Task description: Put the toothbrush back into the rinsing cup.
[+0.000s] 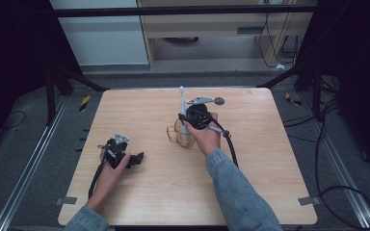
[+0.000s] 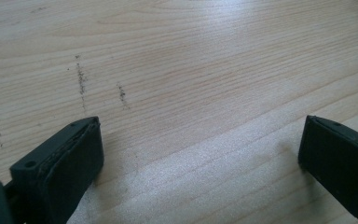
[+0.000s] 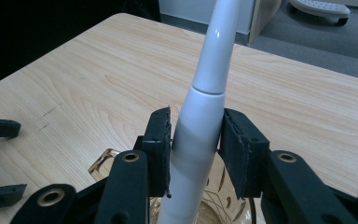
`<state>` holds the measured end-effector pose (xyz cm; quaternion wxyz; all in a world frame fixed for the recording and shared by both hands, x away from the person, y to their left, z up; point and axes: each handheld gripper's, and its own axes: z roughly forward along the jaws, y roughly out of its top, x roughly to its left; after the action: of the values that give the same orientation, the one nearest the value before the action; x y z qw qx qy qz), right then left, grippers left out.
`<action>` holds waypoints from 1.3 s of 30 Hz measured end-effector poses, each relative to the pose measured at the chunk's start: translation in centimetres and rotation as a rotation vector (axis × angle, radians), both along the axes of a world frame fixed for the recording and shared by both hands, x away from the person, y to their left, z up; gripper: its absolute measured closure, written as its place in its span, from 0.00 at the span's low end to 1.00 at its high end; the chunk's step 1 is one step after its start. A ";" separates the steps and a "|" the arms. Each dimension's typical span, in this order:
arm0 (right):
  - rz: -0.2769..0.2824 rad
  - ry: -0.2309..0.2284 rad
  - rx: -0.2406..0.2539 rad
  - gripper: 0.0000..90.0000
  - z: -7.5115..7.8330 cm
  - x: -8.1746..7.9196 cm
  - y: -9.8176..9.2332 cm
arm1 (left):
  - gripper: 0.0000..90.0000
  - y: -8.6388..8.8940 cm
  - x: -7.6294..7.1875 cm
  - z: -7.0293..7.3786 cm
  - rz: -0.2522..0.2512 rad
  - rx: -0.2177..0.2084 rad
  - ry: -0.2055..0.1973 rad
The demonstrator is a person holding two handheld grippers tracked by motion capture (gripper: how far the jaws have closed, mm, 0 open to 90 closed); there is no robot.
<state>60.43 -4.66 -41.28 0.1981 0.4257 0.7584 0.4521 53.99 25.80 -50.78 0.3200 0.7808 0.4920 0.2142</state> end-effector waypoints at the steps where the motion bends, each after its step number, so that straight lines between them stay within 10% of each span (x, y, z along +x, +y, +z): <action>1: 0.001 -0.001 0.001 0.71 0.0 0.0 0.0 | 0.00 0.0 0.0 0.0 0.000 0.000 0.000; 39: 0.000 -0.042 -0.043 0.63 1.6 -1.4 -1.0 | 0.00 0.0 0.0 0.0 0.000 0.000 0.000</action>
<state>59.05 -5.67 -39.68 0.2230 0.4119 0.7636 0.4443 53.99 25.80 -50.78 0.3200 0.7808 0.4920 0.2142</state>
